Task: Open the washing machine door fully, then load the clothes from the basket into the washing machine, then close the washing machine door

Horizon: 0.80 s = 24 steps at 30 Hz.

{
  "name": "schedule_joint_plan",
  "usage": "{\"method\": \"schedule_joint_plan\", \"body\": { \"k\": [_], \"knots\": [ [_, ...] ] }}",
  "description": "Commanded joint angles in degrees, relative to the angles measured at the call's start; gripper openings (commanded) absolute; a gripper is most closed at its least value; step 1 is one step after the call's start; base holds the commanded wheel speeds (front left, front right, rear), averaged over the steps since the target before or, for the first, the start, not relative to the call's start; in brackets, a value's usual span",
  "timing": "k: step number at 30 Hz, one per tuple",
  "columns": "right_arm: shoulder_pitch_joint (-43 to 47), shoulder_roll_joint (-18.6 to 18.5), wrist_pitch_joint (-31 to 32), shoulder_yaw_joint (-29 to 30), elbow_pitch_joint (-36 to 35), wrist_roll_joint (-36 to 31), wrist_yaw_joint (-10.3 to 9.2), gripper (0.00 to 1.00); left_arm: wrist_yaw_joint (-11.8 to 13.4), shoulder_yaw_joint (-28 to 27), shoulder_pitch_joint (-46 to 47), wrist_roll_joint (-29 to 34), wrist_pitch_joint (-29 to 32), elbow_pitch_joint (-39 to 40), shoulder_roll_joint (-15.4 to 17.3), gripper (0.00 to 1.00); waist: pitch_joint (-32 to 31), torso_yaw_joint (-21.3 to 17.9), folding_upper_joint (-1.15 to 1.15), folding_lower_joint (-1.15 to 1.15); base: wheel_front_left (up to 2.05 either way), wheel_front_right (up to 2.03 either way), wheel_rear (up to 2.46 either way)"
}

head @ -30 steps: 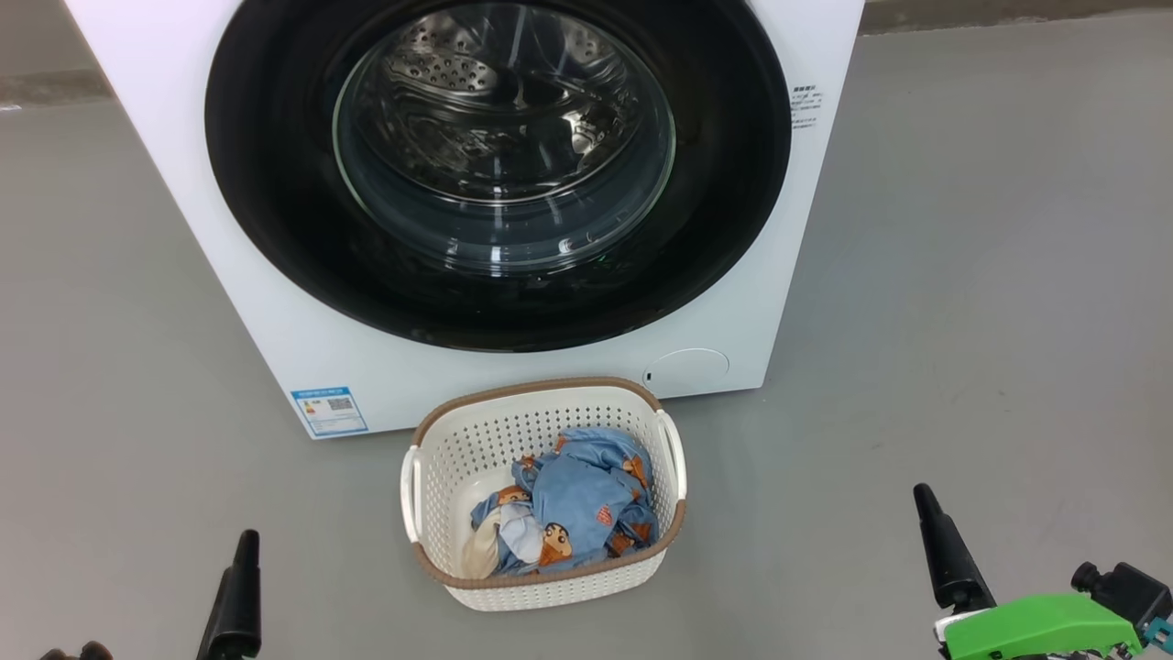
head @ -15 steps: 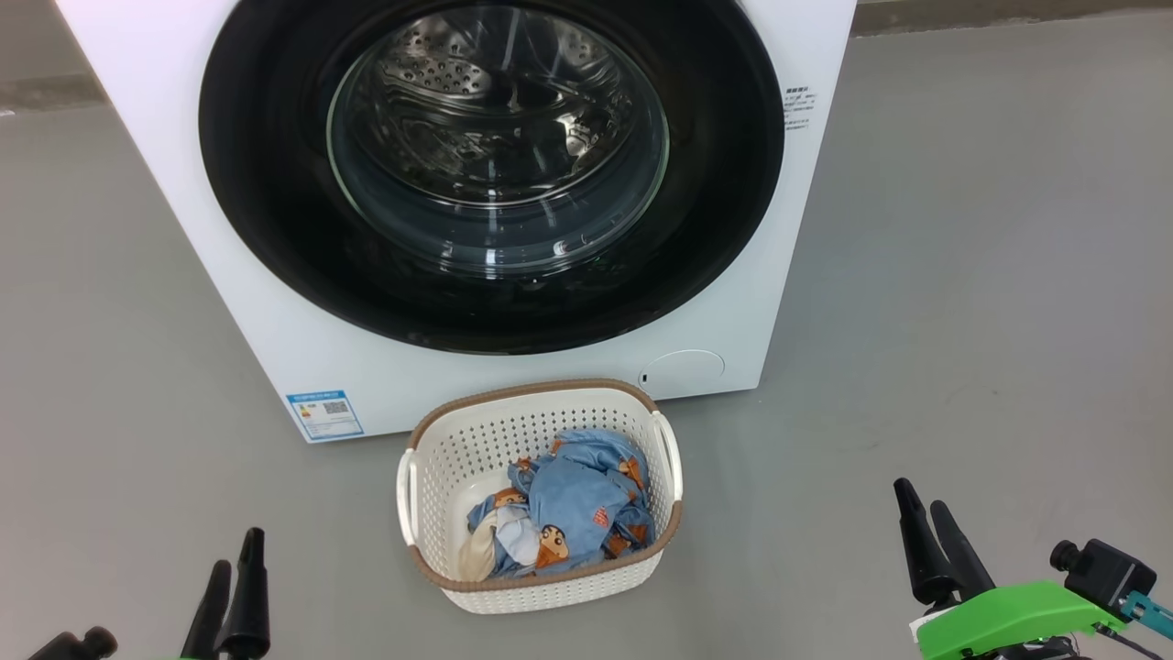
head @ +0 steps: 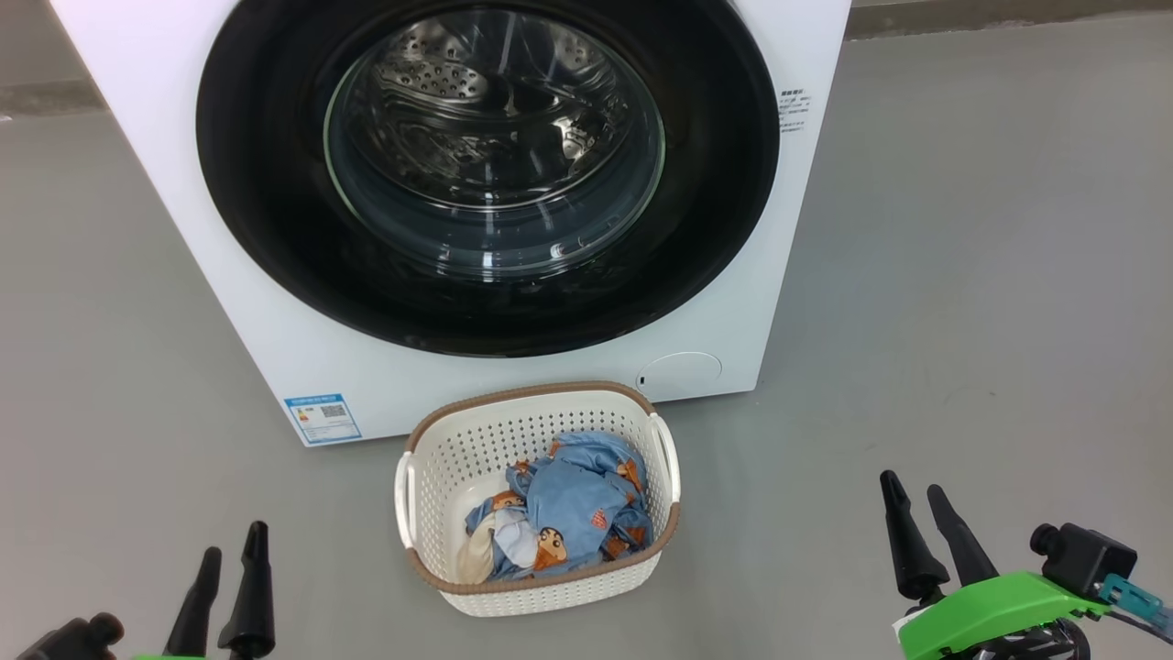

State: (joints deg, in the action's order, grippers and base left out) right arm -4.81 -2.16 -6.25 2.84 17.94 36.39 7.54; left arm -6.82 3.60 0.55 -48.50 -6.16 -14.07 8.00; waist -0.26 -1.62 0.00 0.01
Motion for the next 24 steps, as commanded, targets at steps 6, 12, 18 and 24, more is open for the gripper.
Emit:
{"method": "schedule_joint_plan", "body": {
  "k": [6,12,18,24],
  "knots": [
    [-3.3,-0.4,-1.7,-1.5,-1.6,-5.6,-0.03,1.0,-0.4,-0.8,1.9,4.8,-1.7,2.1,2.3,1.0,0.2,0.1,0.0,-0.01,0.0,0.0,0.0],
    [-3.5,-0.5,-2.7,-1.4,-1.9,-9.7,-0.03,1.0,-0.5,-0.7,1.9,8.4,-2.7,2.6,2.9,1.0,0.3,0.1,0.0,-0.01,0.0,0.0,0.0],
    [-3.7,-0.5,-3.5,-1.4,-2.0,-13.5,-0.04,1.0,-0.5,-0.7,1.6,11.7,-3.6,3.2,3.1,1.0,0.2,0.1,0.0,-0.01,0.0,0.0,0.0],
    [-3.8,-0.5,-4.5,-1.3,-2.5,-17.5,-0.04,1.0,-0.5,-0.6,1.4,15.7,-4.6,3.6,3.6,1.0,0.2,-0.1,0.0,-0.01,0.0,0.0,0.0]
  ]
}}
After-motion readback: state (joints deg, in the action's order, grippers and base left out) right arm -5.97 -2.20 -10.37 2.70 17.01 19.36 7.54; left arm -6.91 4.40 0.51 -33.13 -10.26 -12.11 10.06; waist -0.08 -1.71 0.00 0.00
